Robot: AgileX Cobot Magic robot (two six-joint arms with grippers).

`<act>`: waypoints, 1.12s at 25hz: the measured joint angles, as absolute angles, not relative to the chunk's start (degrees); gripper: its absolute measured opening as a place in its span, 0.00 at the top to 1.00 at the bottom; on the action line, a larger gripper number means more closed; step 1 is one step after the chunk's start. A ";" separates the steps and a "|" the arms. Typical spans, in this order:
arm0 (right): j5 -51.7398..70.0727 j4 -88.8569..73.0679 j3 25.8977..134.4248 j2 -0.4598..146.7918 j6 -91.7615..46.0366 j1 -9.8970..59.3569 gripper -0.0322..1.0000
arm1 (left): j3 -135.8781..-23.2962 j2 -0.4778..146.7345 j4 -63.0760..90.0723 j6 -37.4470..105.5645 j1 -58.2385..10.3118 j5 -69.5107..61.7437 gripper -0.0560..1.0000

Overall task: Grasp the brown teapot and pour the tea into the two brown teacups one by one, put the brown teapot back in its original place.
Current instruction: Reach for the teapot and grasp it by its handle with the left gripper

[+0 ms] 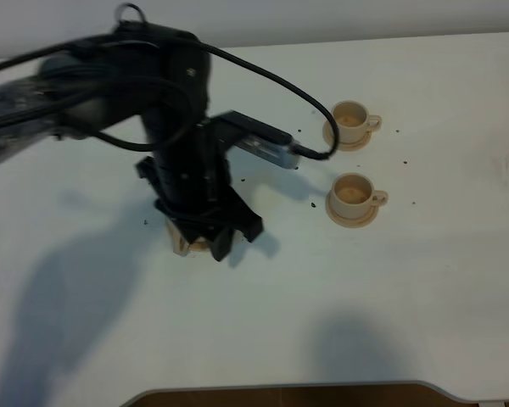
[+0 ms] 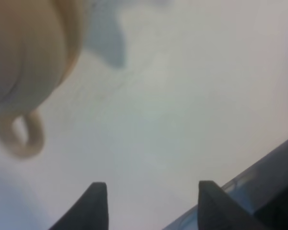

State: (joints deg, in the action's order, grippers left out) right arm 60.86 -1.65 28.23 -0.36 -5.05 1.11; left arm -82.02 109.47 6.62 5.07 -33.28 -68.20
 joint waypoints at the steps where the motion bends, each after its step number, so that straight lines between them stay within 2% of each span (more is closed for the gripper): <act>1: 60.86 -1.65 28.23 -0.36 -5.05 1.11 0.57 | -81.04 108.28 6.46 4.34 -32.39 -68.20 0.54; 5: 60.86 -1.65 28.23 -0.36 -5.05 1.11 0.57 | -77.18 106.84 5.06 2.40 -29.00 -68.20 0.54; 11: 60.86 -1.65 28.23 -0.36 -5.05 1.11 0.57 | -76.60 107.76 0.00 0.66 -28.53 -68.20 0.54; 28: 60.86 -1.65 28.23 -0.36 -5.02 1.11 0.57 | -83.73 117.93 0.00 -0.46 -28.53 -68.20 0.54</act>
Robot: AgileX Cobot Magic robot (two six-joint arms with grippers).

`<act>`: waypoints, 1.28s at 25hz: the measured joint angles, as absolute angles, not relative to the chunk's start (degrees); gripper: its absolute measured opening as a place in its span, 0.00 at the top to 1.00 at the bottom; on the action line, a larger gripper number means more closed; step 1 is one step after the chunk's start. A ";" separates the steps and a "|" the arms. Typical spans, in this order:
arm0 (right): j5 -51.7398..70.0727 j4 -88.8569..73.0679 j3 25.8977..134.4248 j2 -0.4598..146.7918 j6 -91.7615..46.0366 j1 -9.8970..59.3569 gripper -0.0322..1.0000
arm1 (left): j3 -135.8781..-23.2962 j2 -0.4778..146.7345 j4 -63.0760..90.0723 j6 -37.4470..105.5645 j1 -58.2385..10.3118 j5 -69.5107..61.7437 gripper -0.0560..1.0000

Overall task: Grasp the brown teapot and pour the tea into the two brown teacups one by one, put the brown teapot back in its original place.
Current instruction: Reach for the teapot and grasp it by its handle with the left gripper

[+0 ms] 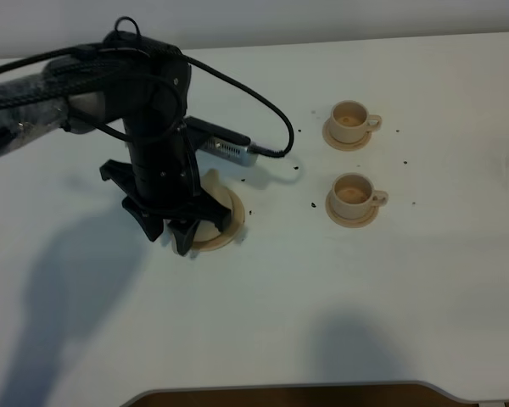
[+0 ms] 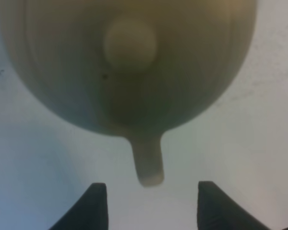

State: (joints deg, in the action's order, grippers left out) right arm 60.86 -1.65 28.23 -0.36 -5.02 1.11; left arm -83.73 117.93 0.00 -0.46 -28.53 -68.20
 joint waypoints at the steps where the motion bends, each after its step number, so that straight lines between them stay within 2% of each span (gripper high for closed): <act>1: 60.86 -1.65 28.23 -0.36 -5.02 1.11 0.57 | -84.05 118.47 0.00 -0.46 -28.53 -68.20 0.54; 32: 60.86 -1.65 28.23 -0.36 -4.98 1.11 0.57 | -85.35 119.97 0.00 -1.92 -28.53 -68.20 0.55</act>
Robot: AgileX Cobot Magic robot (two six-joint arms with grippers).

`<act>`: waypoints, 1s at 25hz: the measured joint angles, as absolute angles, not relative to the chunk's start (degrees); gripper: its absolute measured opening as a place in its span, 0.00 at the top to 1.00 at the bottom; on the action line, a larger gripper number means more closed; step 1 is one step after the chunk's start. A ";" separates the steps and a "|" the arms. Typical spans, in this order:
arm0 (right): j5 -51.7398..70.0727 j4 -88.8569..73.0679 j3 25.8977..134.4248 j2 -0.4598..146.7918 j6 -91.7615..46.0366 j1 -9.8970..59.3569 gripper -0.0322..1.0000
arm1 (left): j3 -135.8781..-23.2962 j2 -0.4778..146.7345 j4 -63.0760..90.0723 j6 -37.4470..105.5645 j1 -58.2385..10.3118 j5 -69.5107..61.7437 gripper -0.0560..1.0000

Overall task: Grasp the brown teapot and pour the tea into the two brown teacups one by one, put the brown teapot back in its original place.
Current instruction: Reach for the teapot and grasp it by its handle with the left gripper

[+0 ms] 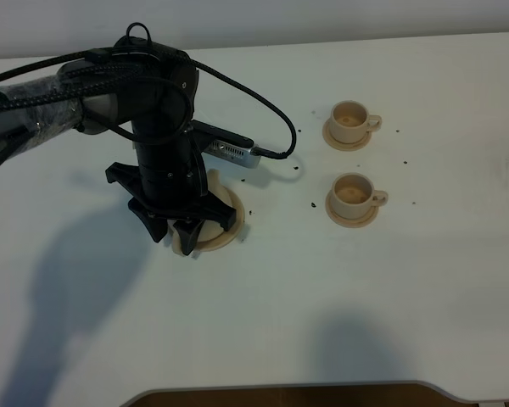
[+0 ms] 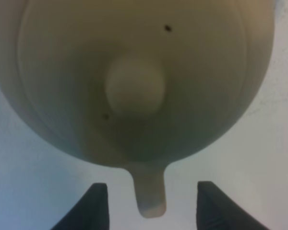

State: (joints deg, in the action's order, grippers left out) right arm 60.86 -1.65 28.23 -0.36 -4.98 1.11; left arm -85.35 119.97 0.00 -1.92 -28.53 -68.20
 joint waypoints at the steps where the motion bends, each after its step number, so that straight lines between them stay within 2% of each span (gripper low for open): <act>1: 60.86 -1.65 28.23 -0.36 -4.98 1.11 0.57 | -85.35 119.97 0.00 -2.14 -28.53 -68.20 0.55; 25: 60.86 -1.65 28.23 -0.36 -4.98 1.11 0.57 | -85.35 119.97 0.00 -7.79 -28.53 -68.20 0.56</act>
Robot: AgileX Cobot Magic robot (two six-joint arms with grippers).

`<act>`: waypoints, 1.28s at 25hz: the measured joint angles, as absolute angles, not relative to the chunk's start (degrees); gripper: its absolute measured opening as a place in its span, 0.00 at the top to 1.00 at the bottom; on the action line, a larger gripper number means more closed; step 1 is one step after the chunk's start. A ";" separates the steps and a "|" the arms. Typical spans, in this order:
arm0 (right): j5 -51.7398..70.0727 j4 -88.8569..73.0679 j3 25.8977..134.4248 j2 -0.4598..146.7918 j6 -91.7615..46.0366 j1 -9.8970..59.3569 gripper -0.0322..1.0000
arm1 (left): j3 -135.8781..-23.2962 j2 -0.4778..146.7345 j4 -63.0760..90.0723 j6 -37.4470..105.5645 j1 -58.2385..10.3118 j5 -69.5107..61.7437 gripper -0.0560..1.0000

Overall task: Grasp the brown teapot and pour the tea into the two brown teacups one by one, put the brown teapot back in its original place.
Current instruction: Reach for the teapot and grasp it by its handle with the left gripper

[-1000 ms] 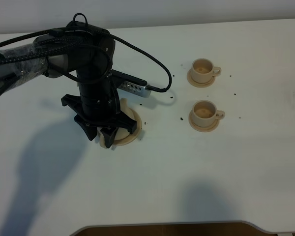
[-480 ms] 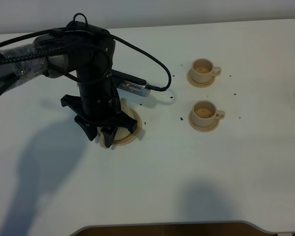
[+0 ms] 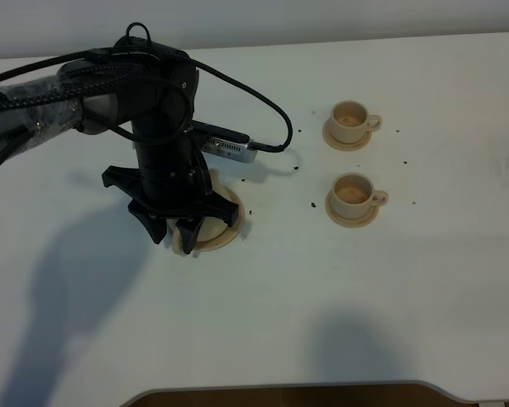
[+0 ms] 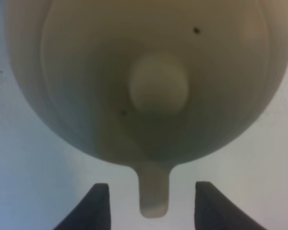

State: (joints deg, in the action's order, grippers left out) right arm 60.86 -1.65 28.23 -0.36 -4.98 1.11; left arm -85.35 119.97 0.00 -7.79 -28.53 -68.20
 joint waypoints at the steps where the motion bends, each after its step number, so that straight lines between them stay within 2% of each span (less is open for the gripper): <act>1: 60.86 -1.65 28.23 -0.36 -4.98 1.11 0.57 | -85.35 119.97 0.00 -8.01 -28.53 -68.20 0.56; 9: 60.86 -1.65 28.23 -0.36 -4.98 1.11 0.57 | -85.35 119.97 -0.48 -8.69 -28.53 -67.52 0.60; 24: 60.86 -1.65 28.23 -0.36 -4.98 1.11 0.57 | -85.35 119.97 -1.10 -8.82 -28.53 -66.77 0.83; 32: 60.86 -1.65 28.23 -0.36 -4.98 1.11 0.57 | -85.35 119.97 -1.10 -7.34 -28.53 -66.77 0.84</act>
State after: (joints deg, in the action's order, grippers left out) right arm 60.86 -1.65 28.23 -0.36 -4.98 1.11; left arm -85.35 119.97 -1.10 -7.34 -28.53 -66.77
